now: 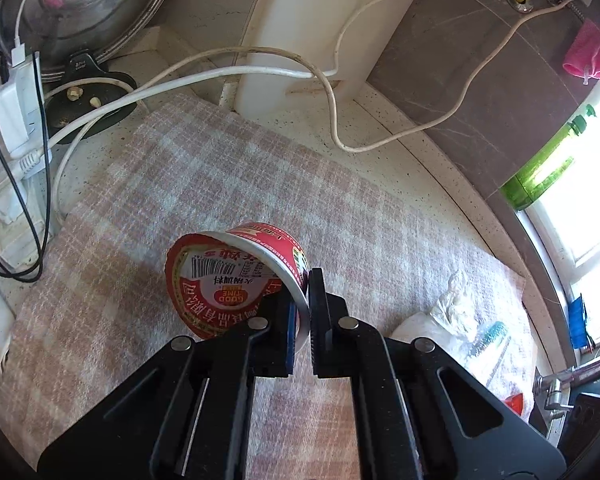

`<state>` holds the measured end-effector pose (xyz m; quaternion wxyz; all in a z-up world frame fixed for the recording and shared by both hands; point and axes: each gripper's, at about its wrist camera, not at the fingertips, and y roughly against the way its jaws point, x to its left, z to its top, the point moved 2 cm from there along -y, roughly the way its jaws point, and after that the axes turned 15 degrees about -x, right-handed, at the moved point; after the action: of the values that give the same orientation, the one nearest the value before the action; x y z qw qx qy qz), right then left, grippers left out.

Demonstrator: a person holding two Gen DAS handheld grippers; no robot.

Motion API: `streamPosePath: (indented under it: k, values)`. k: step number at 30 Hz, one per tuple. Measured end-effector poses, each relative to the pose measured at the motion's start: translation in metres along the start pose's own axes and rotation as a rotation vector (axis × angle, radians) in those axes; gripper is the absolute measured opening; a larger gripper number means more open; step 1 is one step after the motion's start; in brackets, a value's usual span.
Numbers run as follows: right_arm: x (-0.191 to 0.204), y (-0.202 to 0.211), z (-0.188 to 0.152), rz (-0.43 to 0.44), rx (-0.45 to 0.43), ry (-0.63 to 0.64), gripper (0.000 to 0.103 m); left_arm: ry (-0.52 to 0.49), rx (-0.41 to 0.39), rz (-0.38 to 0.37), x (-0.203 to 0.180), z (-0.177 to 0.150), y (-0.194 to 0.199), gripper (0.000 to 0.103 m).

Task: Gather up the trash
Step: 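Grasp the cup rim with the left tool while the right tool grasps the red packet, then carry the cup and the red packet down to the blue basket with both tools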

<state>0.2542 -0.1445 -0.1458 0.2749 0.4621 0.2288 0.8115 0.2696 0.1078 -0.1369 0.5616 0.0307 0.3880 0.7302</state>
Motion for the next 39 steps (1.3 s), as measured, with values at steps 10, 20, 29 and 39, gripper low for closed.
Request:
streamPosePath:
  k: [10,20,29,39]
  values:
    - [0.02,0.027,-0.01,-0.078,-0.05,0.127,0.012,0.023,-0.011,-0.039,0.017,-0.024,0.066,0.003]
    - [0.036,0.043,-0.024,-0.106,-0.104,0.158,0.012,0.015,0.006,-0.073,0.029,-0.059,0.124,0.003]
    - [0.054,0.058,-0.051,-0.134,-0.152,0.165,0.012,-0.012,0.027,-0.126,0.031,-0.09,0.167,0.003]
    - [0.075,0.065,-0.093,-0.147,-0.164,0.147,0.012,-0.025,0.062,-0.166,0.046,-0.129,0.213,0.003]
